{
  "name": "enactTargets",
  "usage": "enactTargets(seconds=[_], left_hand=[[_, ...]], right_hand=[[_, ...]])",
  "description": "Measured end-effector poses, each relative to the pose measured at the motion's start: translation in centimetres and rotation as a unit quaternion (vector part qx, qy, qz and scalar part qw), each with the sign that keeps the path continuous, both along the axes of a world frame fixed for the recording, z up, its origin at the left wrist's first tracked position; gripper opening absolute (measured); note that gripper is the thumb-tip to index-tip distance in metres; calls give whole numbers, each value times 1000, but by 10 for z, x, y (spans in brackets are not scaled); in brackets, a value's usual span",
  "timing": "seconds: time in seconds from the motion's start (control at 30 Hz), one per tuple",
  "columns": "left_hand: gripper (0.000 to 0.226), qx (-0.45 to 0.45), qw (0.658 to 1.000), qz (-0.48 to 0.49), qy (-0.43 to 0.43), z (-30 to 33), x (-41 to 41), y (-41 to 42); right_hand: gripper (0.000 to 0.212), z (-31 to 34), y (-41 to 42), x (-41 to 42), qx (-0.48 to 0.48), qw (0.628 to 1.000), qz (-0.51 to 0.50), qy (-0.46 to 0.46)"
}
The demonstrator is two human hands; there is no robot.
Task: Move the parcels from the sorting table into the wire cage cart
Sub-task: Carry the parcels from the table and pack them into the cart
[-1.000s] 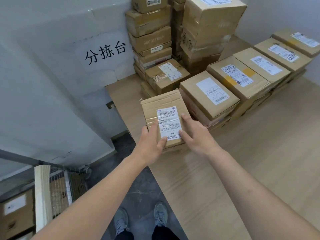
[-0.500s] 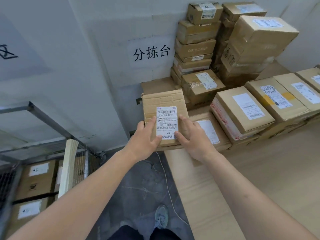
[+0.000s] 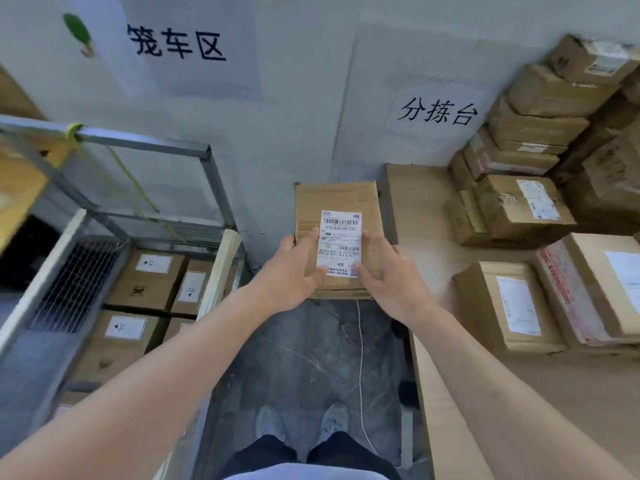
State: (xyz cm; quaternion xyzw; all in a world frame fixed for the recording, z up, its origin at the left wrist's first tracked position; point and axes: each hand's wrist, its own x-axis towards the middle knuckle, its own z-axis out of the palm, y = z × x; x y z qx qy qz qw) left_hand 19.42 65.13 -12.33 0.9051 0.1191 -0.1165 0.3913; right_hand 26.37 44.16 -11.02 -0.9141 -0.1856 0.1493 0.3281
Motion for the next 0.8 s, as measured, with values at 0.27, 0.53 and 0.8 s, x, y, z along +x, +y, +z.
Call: enactTargets(seconds=[0.27,0.53,0.8], left_hand=[[79,-11,994,99,38,-23,-34,67],[80,-29,969,233,77,-56,-49,111],[80,-74,909,395,108,-92,-59,133]], right_hand=[[59,-25,89,7,-20,994,102,42],[63,-73,170,47,-52,965,243,89],[65,-115,247,74,-82,910,388,123]])
